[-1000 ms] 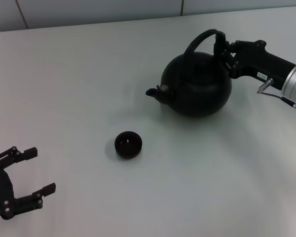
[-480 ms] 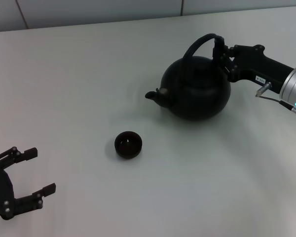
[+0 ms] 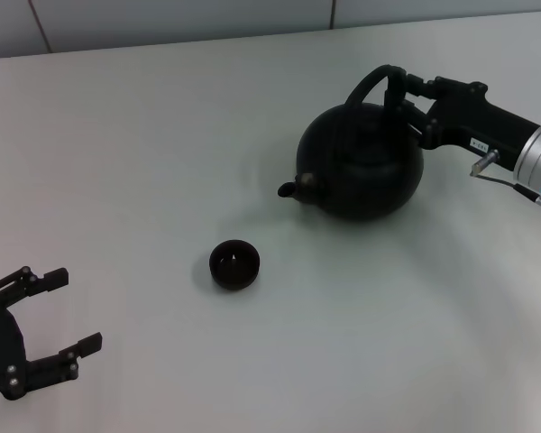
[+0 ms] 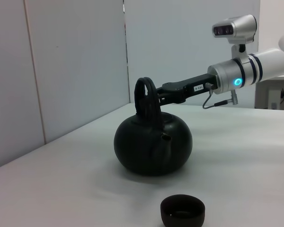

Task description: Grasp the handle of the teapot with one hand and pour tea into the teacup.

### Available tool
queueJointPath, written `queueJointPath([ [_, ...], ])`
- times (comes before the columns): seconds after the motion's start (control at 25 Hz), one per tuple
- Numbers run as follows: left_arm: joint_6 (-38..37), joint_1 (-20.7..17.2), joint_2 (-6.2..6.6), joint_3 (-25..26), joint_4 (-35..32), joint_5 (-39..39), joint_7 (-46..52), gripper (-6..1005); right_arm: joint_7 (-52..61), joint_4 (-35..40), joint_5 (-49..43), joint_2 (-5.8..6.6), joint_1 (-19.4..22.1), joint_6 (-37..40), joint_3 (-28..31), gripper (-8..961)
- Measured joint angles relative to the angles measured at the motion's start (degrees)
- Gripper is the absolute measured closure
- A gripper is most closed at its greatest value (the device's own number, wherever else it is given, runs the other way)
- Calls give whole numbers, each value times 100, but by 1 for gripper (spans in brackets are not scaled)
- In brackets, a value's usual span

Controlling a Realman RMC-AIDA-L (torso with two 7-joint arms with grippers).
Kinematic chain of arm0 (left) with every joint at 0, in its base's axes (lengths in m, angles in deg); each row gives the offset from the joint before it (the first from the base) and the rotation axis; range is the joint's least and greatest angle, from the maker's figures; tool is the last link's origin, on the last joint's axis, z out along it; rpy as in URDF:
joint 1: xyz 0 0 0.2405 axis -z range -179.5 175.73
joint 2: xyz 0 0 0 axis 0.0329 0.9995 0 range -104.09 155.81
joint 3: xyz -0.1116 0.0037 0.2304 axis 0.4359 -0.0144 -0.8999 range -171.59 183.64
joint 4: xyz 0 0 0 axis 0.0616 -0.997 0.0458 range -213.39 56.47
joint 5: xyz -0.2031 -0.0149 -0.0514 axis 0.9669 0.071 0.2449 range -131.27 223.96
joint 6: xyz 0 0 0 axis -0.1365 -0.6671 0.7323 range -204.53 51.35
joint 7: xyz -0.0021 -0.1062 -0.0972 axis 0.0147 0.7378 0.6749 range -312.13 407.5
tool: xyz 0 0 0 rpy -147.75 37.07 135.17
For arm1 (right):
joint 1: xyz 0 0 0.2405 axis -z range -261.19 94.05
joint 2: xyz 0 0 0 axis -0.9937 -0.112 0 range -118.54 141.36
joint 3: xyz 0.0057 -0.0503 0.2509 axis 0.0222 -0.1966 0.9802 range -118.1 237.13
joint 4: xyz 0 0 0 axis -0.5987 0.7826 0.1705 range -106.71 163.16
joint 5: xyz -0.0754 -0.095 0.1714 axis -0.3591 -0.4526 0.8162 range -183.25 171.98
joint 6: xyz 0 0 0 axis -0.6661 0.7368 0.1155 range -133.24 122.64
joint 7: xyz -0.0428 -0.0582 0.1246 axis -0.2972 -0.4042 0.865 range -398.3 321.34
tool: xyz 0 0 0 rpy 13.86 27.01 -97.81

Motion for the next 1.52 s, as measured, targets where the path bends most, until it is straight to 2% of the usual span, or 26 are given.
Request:
queueJointPath([
  [0.32,-3,0,-2,0,0,3,2,150,0,1,2,0,105,233,144,469],
  [0.52,-9,5,-12,1,0,5,-1,150,-261,-34,143,0,650,928,275,351],
  [0.68,-9,5,-12,1,0,5,-1,150,-629,-383,488,2,1087,1457,466,227],
  [0.84,17,82,-4,7,9,-30,19,149,-799,-603,592,16,1258,1699,566,229],
  [0.88,17,82,-4,7,9,-30,19,149,-673,-564,440,71,1284,1877,480,230],
  [0.92,12,139,5,4,9,-34,56,149,-673,-564,440,71,1284,1877,480,230],
  [1.0,1,226,52,1,9,-45,198,149,-362,-359,16,191,1290,2212,352,231],
  [1.04,-6,313,112,-21,10,-82,346,149,-115,-183,-330,266,1273,2416,304,231],
  [1.08,-12,497,234,-91,9,-207,631,149,174,24,-770,345,1231,2625,279,231],
  [1.12,-12,550,268,-107,8,-259,717,149,487,236,-1194,416,1167,2825,262,231],
  [1.24,-13,924,442,-180,-6,-637,1203,149,1331,857,-2402,540,889,3244,258,230],
  [1.28,-13,1093,511,-193,-24,-802,1405,149,1730,1198,-3046,561,689,3335,257,230],
  [1.44,-15,1636,680,-225,-49,-1374,1987,149,2026,1614,-3741,543,394,3368,256,230],
  [1.52,-3,1800,702,-228,-58,-1567,2120,149,2111,1745,-3938,539,240,3371,256,230],
])
